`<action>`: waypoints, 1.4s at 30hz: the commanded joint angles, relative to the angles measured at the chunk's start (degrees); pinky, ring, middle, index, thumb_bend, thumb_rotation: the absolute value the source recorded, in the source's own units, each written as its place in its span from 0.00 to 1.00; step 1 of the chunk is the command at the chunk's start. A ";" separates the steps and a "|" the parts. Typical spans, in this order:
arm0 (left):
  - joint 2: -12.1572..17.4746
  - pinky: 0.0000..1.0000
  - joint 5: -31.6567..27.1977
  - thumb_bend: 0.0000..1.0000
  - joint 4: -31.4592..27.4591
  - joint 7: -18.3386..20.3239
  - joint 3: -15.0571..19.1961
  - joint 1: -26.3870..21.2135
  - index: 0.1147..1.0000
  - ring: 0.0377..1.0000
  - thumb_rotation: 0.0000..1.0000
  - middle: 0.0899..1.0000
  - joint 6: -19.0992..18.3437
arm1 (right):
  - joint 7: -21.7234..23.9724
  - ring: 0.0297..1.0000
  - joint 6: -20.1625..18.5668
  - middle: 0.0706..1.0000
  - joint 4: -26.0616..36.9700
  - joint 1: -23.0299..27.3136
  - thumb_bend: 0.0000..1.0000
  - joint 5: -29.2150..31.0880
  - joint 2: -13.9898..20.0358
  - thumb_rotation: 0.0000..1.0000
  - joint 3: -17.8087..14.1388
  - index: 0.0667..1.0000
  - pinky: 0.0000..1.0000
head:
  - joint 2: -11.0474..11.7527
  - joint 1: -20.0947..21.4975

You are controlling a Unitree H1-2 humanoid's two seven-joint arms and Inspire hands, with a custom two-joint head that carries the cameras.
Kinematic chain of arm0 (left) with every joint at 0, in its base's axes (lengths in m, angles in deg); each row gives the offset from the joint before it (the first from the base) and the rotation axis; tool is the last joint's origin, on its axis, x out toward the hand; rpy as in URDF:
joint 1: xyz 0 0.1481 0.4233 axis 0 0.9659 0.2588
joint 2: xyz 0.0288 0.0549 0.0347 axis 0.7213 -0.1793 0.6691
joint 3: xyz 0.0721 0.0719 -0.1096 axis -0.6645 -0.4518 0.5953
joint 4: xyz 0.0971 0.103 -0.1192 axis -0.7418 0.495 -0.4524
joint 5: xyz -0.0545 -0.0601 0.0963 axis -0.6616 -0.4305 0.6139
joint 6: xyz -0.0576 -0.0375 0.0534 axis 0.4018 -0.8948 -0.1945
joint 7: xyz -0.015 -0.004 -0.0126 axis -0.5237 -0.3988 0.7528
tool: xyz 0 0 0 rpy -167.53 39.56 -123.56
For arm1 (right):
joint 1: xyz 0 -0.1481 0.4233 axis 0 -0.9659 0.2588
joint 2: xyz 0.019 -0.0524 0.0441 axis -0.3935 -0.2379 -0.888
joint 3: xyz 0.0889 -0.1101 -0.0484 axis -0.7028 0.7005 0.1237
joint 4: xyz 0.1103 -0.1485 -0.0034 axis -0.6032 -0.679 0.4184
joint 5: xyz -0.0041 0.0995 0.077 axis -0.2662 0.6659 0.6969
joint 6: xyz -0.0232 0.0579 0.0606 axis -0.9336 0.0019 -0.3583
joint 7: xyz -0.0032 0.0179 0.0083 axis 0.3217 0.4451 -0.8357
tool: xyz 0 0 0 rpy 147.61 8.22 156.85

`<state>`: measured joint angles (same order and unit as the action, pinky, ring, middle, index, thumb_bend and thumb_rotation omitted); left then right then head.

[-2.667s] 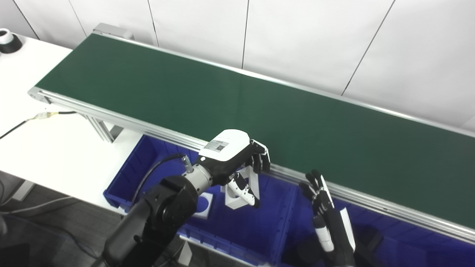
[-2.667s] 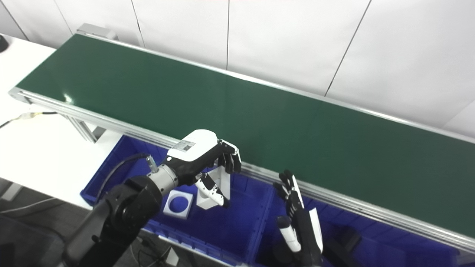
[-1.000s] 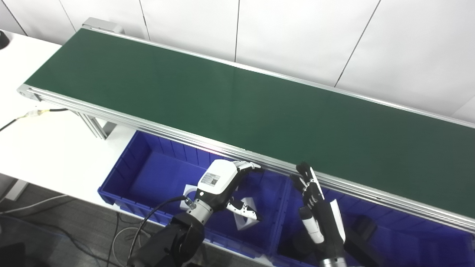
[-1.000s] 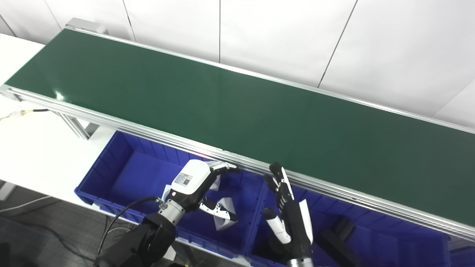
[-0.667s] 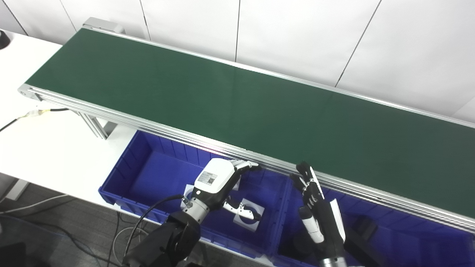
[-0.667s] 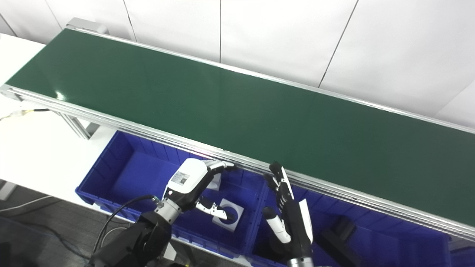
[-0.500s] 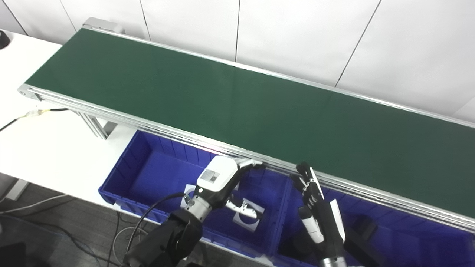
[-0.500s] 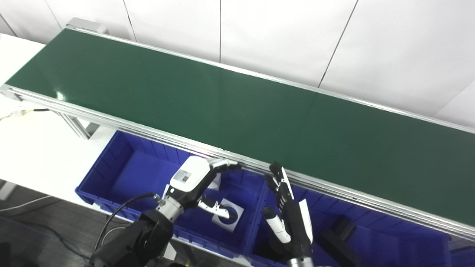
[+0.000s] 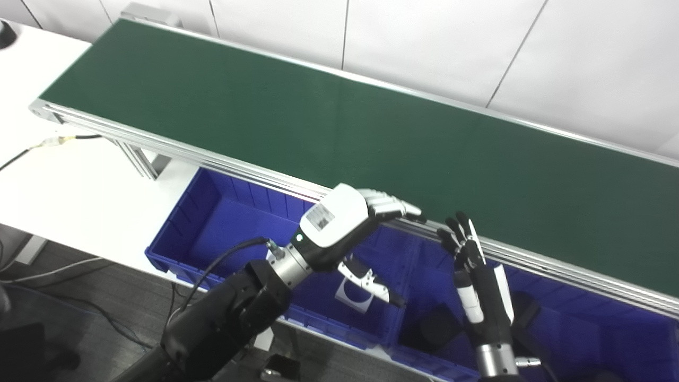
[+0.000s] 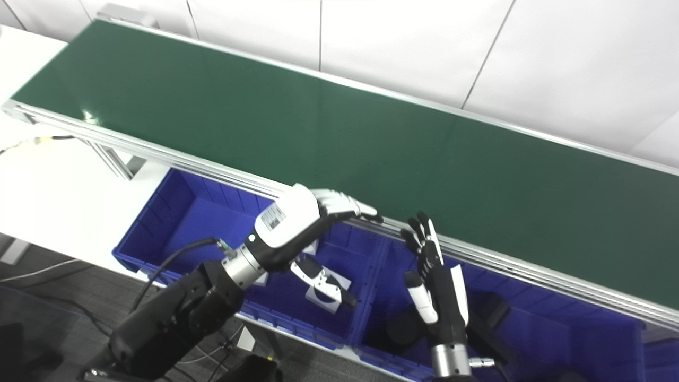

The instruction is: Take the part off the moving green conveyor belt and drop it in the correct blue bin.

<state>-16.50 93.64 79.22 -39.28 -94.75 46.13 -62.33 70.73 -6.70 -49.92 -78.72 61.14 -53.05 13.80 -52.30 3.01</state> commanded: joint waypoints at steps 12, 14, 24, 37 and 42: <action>2.28 0.52 -13.71 0.92 2.62 0.77 4.37 2.17 0.70 0.63 0.50 0.68 10.59 | -8.62 0.90 6.55 0.96 -5.37 -0.78 0.85 -9.27 -7.61 0.91 2.99 0.96 0.89 | 7.72 26.50; 2.16 0.53 -15.92 0.92 2.33 2.29 5.05 2.79 0.71 0.65 0.50 0.69 10.49 | -9.87 0.91 7.84 0.95 -5.71 -1.05 0.85 -9.69 -8.19 0.89 2.91 0.95 0.89 | 8.07 26.55; -2.09 0.63 -25.56 0.89 1.82 7.31 7.31 2.96 0.75 0.72 0.50 0.75 9.09 | -13.03 0.91 11.76 0.94 -3.47 -2.46 0.81 -8.69 -7.34 0.89 3.00 0.95 0.88 | 9.53 18.58; -10.22 0.80 -37.92 0.85 0.28 12.71 6.84 4.90 0.79 0.85 0.52 0.84 3.66 | -16.28 0.90 11.80 0.93 1.63 -3.95 0.83 -5.42 -1.92 0.95 3.80 0.95 0.90 | 13.75 3.83; -12.25 0.87 -41.43 0.86 -0.01 14.15 6.89 6.51 0.81 0.89 0.51 0.88 1.34 | -17.40 0.91 11.77 0.94 2.71 -4.78 0.82 -4.76 -0.61 0.94 4.65 0.98 0.91 | 15.86 2.56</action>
<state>-28.12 53.29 81.22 -25.59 -87.89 52.68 -61.20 54.18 2.14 -49.37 -83.29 56.03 -53.59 17.90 -36.48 5.63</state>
